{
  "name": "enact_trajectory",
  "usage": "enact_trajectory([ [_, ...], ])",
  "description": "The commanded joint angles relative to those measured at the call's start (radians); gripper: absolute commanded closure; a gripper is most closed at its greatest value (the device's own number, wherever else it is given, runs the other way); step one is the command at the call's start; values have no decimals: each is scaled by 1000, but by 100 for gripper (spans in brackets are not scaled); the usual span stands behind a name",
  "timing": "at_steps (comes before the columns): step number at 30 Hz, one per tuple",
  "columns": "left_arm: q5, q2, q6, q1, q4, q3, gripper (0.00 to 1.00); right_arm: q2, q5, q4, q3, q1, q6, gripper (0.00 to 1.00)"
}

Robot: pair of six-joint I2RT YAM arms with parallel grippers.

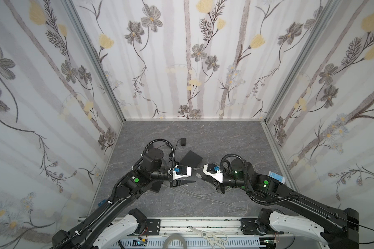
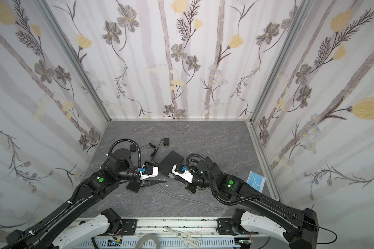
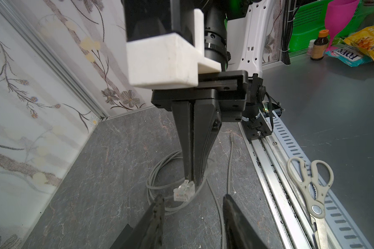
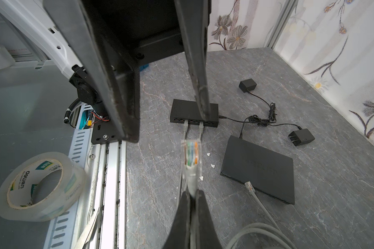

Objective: Insert the plug into the switch port

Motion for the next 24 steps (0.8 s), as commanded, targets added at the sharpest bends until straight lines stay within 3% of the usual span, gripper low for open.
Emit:
enact_trajectory([
  [1,7,6,-4,-2,11,13,55,20,10,28,22,19,-23,100],
  [24,16,14,7,-9,-27,30,76,21,9,16,58,35,-22,100],
])
